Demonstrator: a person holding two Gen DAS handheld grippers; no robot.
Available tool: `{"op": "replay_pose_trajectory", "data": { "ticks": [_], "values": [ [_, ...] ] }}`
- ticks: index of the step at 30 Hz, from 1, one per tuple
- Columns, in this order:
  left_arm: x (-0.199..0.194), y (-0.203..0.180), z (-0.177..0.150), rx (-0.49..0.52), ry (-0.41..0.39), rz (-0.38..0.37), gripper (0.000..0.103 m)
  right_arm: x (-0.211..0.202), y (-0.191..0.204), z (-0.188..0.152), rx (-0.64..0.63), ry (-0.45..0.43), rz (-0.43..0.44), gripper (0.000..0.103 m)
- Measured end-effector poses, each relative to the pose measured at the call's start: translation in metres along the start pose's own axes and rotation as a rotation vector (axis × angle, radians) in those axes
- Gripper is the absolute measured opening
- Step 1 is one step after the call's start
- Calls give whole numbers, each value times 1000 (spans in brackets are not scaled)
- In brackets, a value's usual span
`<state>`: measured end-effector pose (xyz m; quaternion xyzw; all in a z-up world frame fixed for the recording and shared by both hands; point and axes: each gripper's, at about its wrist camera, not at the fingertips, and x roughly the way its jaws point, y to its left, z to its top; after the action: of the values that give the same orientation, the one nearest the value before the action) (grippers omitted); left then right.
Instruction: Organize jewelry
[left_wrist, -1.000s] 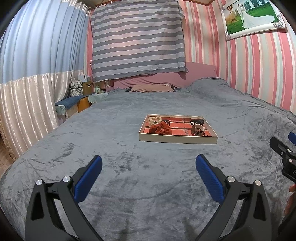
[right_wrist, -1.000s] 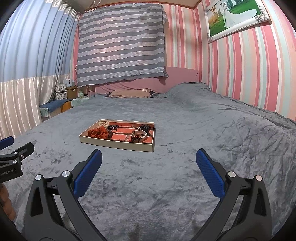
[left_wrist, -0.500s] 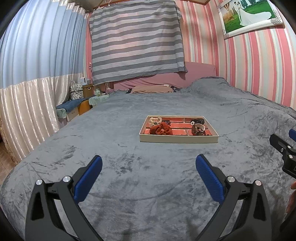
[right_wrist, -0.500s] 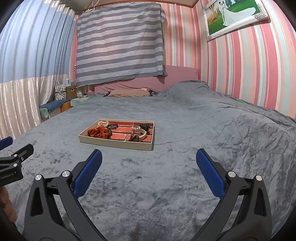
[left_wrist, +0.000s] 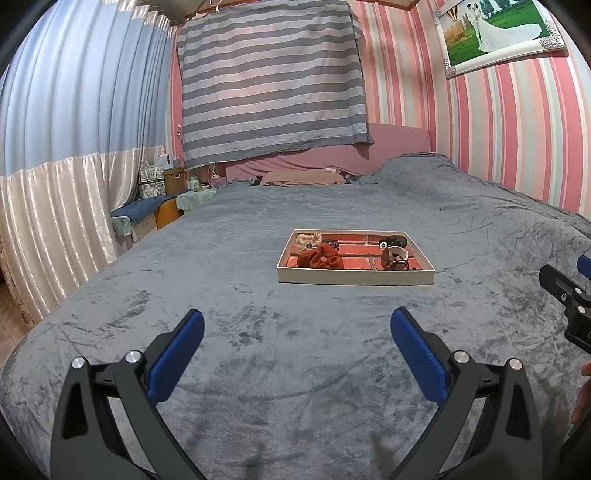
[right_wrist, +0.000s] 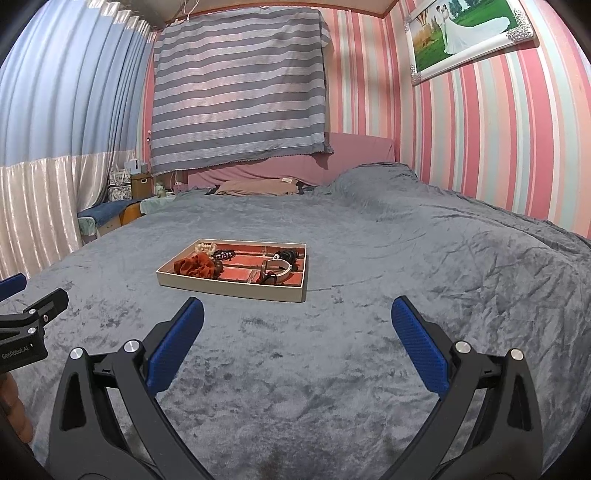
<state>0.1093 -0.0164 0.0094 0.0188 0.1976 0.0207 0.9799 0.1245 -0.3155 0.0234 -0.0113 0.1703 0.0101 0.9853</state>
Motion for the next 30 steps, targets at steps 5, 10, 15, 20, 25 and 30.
{"op": "replay_pose_trajectory", "data": {
  "ticks": [5,10,15,20,25,30],
  "values": [
    [0,-1,0,0,1,1,99,0,0,0,0,-1,-1,99],
    [0,0,-1,-3,0,0,99,0,0,0,0,-1,0,99],
    [-1,0,0,-3,-2,0,99,0,0,0,0,-2,-1,99],
    [0,0,-1,-3,-1,0,99,0,0,1,0,-3,-2,99],
    [0,1,-1,-4,-2,0,99,0,0,1,1,-2,-2,99],
    [0,1,-1,-5,-3,-1,99,0,0,1,0,-3,-4,99]
  ]
}}
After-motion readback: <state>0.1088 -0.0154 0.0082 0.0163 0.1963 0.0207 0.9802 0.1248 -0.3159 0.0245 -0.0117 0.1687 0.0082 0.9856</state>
